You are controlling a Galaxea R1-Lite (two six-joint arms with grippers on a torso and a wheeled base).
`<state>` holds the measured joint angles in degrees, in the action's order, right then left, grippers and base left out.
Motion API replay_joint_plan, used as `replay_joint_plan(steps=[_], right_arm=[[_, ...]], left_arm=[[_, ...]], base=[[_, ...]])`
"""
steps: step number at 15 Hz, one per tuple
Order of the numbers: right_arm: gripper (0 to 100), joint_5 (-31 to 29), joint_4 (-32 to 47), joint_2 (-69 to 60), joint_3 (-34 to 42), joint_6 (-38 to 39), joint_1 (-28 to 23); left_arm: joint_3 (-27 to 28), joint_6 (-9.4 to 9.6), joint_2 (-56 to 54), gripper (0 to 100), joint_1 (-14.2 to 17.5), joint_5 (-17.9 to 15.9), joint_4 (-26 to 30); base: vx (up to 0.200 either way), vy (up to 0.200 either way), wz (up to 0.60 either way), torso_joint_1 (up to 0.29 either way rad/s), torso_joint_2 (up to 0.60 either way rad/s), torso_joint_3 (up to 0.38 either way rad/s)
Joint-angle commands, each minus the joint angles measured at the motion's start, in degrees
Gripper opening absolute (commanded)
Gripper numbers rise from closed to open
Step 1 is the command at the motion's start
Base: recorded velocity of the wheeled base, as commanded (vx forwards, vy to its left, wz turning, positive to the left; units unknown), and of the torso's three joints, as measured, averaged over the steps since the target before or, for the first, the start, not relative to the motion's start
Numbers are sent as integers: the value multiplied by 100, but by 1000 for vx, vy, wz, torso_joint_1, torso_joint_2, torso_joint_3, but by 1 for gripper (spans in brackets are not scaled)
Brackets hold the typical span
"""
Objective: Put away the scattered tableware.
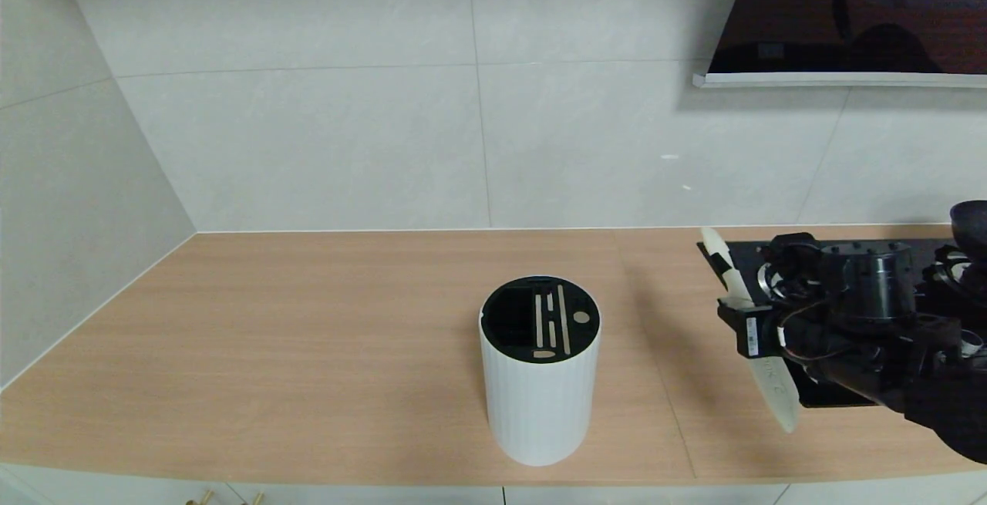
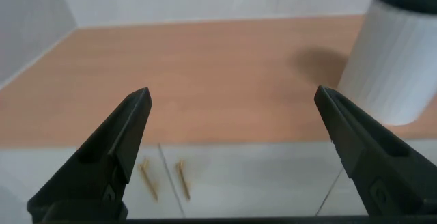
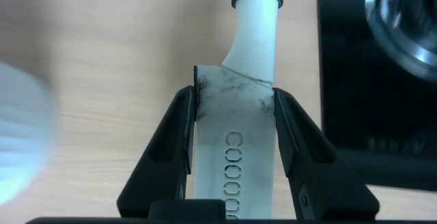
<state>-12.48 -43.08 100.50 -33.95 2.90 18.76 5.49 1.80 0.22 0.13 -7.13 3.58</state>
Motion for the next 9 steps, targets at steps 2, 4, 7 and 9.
replay_joint_plan(steps=[2, 4, 7, 9], right_arm=[[0, 27, 2, -602, -200, 0, 101], [0, 27, 256, -637, -841, -26, 277], [0, 44, 757, -619, -1641, -18, 725], [0, 44, 916, -690, -1922, -18, 1218]], left_arm=[[796, -5, 628, 100, -13, -667, 424], [1587, -31, 1973, 100, -13, -1062, 406], [2633, 66, 3626, 100, -189, -1757, 362], [3530, -40, 4891, 100, -532, -1880, 169]], base=[[0, 0, 0, 0, 0, 0], [0, 0, 0, 0, 0, 0], [0, 0, 0, 0, 0, 0], [0, 0, 0, 0, 0, 0]])
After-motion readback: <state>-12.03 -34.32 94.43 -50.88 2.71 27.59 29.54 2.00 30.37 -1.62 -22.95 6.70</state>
